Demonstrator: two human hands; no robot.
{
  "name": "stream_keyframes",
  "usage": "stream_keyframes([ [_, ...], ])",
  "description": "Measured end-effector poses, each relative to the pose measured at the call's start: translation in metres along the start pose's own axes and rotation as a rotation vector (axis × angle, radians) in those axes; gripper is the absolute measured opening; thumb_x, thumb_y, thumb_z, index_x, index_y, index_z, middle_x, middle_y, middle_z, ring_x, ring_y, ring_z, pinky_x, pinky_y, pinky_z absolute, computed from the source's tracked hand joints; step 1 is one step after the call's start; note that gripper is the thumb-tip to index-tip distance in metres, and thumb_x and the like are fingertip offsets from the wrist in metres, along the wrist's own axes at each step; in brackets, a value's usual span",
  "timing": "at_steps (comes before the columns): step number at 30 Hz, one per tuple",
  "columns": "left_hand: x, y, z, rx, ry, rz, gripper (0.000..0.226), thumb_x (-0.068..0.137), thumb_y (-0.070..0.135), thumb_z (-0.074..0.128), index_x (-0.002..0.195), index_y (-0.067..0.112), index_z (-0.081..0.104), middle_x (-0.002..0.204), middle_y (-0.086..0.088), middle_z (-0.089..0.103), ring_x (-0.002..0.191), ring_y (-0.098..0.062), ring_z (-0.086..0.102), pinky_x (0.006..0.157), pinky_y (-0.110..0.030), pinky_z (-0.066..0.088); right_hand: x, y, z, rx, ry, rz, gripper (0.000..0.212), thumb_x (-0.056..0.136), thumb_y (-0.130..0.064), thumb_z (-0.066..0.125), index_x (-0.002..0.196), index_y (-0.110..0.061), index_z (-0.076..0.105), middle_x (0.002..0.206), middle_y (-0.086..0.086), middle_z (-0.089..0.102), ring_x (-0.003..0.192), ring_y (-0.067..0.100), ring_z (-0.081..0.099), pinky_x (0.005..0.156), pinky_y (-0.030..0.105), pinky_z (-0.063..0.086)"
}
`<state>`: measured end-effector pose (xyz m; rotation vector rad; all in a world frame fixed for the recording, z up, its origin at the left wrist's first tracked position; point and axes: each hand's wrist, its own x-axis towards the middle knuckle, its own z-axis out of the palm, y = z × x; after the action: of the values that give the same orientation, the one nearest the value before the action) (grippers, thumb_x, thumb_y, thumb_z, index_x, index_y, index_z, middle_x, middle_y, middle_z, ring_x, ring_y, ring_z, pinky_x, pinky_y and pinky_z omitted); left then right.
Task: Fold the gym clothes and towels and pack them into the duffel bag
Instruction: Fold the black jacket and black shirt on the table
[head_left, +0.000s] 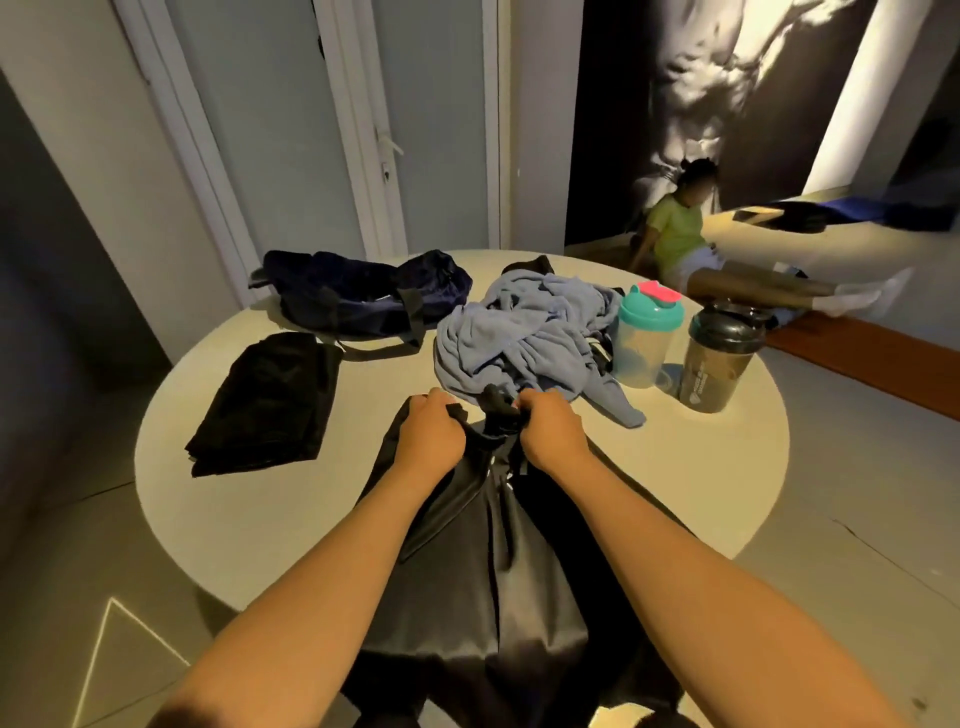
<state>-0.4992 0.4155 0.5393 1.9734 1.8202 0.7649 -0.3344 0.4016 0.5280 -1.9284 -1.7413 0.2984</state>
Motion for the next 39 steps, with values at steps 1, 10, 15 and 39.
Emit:
stream_keyframes([
  [1,0.009,0.001,-0.005,-0.043,0.039,0.018,0.025,0.094,0.001,0.042,0.114,0.008,0.055,0.124,-0.016,0.048,0.095,-0.033,0.052,0.077,-0.034,0.038,0.011,-0.007,-0.003,0.08,0.02,-0.033,0.028,0.085,0.011,0.048,0.1,-0.01,0.059,0.103,0.012,0.048,0.08,0.036,0.049,0.063,0.038,0.035],
  [10,0.092,0.03,-0.087,-0.413,0.492,0.298,0.043,0.079,-0.022,0.039,0.096,0.014,0.053,0.112,-0.002,0.043,0.089,0.004,0.043,0.082,0.001,0.032,0.1,-0.08,-0.07,0.475,0.411,-0.272,0.036,0.073,0.021,0.039,0.083,-0.01,0.054,0.097,0.008,0.042,0.083,0.016,0.04,0.075,0.011,0.034],
  [15,0.078,-0.003,-0.074,-0.374,0.414,0.315,0.044,0.079,-0.022,0.046,0.091,0.02,0.051,0.108,0.003,0.043,0.101,0.009,0.045,0.089,-0.005,0.034,0.083,-0.076,-0.055,0.478,0.298,-0.204,0.031,0.086,0.015,0.044,0.093,-0.015,0.05,0.1,0.005,0.044,0.08,0.001,0.042,0.069,0.012,0.033],
  [39,-0.135,-0.106,-0.01,0.103,-0.021,0.223,0.014,0.095,0.034,0.06,0.103,0.029,0.049,0.121,0.005,0.045,0.092,-0.024,0.052,0.083,-0.034,0.043,-0.13,0.048,-0.019,0.06,0.12,0.141,0.01,0.097,-0.011,0.054,0.101,-0.016,0.062,0.121,-0.001,0.044,0.085,0.027,0.057,0.076,0.038,0.049],
])
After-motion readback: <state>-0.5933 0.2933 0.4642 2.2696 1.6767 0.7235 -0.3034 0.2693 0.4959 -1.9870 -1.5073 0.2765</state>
